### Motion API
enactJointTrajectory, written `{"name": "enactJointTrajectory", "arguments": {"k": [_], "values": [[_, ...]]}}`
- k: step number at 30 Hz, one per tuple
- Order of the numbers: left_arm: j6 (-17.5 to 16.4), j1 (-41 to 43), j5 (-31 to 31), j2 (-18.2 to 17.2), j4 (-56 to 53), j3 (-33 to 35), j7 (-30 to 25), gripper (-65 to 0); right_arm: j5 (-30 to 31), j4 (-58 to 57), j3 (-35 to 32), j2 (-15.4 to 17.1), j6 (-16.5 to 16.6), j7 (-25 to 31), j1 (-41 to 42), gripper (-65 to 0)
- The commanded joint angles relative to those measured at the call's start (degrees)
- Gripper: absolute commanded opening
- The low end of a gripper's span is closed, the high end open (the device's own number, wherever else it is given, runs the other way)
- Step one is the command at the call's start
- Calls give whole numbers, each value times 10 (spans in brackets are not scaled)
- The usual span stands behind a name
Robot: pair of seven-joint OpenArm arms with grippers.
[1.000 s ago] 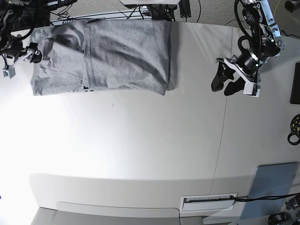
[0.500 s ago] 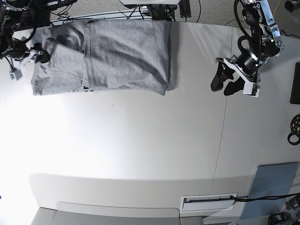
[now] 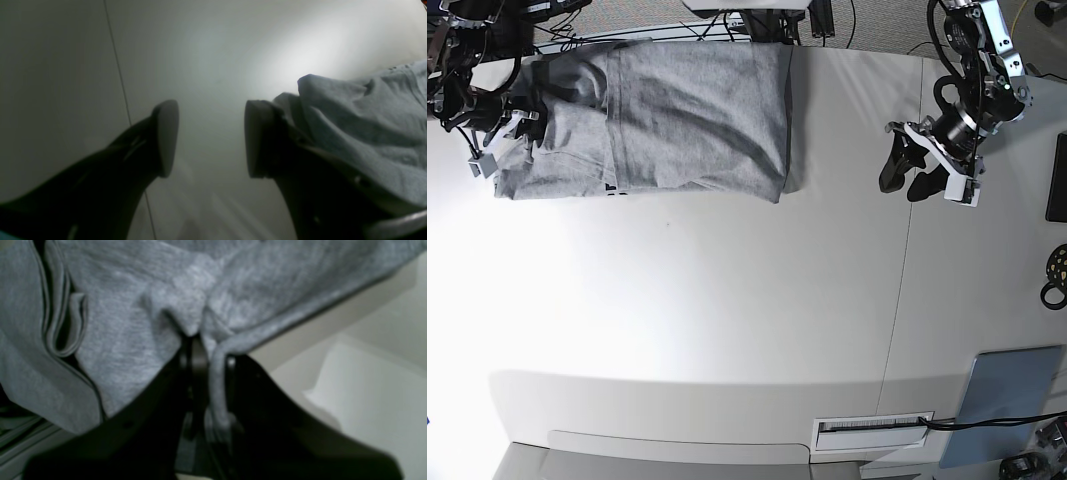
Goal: Fold the T-shirt properly
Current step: 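Grasp the edge of the folded shirt with the right gripper, then lift and flip the folded shirt over with both grippers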
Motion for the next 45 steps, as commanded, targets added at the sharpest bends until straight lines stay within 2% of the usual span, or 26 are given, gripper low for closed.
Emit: {"name": "enactJointTrajectory", "arguments": {"k": [1,5,8,11,15,19,24,30,34,41,45], "values": [[-4,-3,-7,-5,9,-1,-13,-324,-32,14,6,4,-4,0,-1,-633],[3,-2,17,-5,9,-1,-13,-324,-58,105,36,3,-7,11,-2,-633],[3,-2,24,-5,9,-1,-13,-324,-64,197,42,-6,-26,0,-2,-633],[3,-3,24,-5,9,-1,-13,-324,-71,289,41,-45,-36,-16,-2,-633],[3,-2,24,-5,9,-1,-13,-324,-88,394,19,-105,-38,-6,-7,-634],[31,-2,25,-5,9,-1,-12,-324,-123,463,-57,-147,-54,8,-16,-634],[33,-2,30,-5,9,-1,-10,-324,-195,492,-206,-180,-80,21,-17,-634],[33,-2,31,-5,9,-1,-2,-324,-291,491,-384,-190,-116,33,-18,-634],[33,-2,31,-5,9,-1,-3,-324,-340,491,-478,-190,-135,54,-33,-634],[33,-1,40,-5,9,-1,3,-324,-402,491,-570,-190,-140,62,-46,-634],[24,4,39,-7,9,-1,71,-341,-455,491,-567,-189,-153,71,-46,-634]]}}
